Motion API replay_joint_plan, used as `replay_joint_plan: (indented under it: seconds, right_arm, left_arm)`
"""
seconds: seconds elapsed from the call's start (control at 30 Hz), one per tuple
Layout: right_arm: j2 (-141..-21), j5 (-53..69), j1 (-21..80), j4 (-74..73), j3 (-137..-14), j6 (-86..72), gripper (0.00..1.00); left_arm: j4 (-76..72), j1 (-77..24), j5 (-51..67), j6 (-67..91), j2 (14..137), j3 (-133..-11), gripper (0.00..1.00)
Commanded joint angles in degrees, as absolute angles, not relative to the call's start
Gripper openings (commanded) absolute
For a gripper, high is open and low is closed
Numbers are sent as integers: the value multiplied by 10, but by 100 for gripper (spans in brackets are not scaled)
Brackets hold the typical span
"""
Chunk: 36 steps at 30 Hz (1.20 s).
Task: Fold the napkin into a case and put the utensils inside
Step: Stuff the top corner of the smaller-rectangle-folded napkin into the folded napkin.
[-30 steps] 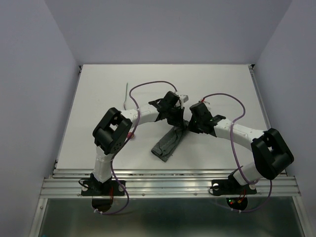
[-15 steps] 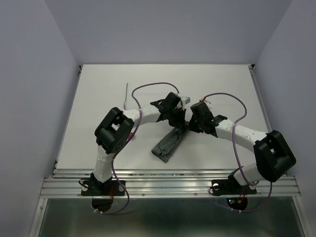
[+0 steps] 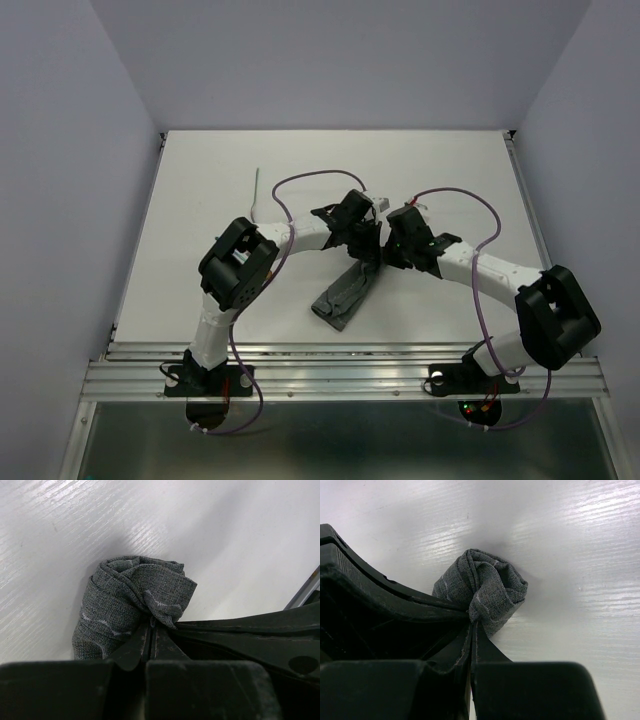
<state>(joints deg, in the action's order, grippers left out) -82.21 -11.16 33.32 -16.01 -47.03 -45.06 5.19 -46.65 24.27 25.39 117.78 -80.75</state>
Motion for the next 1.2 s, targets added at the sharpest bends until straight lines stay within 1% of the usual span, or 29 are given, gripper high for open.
replay_joint_plan:
  seconds: [0.0, 0.07, 0.1, 0.2, 0.37, 0.4, 0.5, 0.7, 0.8, 0.83, 0.9, 0.97, 1.0, 1.03, 1.1, 1.13, 1.17]
  right_arm:
    - [-813, -110, 332, -120, -468, -456, 1]
    - [-812, -112, 332, -120, -467, -456, 1]
    - [-811, -113, 332, -120, -465, -456, 1]
    - [-811, -115, 332, -120, -462, -456, 1]
    - [-811, -116, 332, -120, -460, -456, 1]
    - [-811, -116, 332, -120, -461, -456, 1]
    - [-812, -117, 332, -121, -460, -455, 1]
    - [-812, -117, 332, -121, -460, -456, 1]
    - [-813, -116, 332, -121, -461, -456, 1]
    - [-813, -117, 332, -121, -460, -456, 1]
    - [-811, -118, 332, -121, -461, -456, 1]
    - [-809, -119, 332, -121, -460, -456, 1]
    - [-810, -118, 332, -120, -461, -456, 1]
    - [-809, -118, 332, -121, -460, -456, 1]
    - [-808, -118, 332, -121, -460, -456, 1]
    - [-808, -118, 332, -121, -460, -456, 1]
    - [-808, -119, 332, -121, -461, -456, 1]
  left_arm:
    - [42, -476, 245, 261, 1144, -826, 10]
    - [53, -476, 240, 252, 1142, -831, 18]
    - [59, -476, 236, 250, 1137, -832, 25]
    - [76, -476, 230, 239, 1130, -838, 31]
    - [91, -476, 224, 229, 1118, -840, 33]
    - [93, -476, 225, 227, 1114, -840, 37]
    - [98, -476, 224, 221, 1104, -841, 41]
    - [106, -476, 224, 207, 1093, -840, 41]
    - [109, -476, 225, 201, 1092, -839, 49]
    - [110, -476, 228, 200, 1091, -838, 53]
    - [111, -476, 229, 200, 1089, -836, 55]
    - [112, -476, 225, 198, 1086, -835, 54]
    - [112, -476, 223, 197, 1085, -833, 51]
    - [114, -476, 219, 197, 1081, -830, 44]
    - [116, -475, 216, 195, 1078, -826, 38]
    - [116, -474, 215, 194, 1075, -822, 34]
    - [115, -473, 214, 195, 1073, -819, 33]
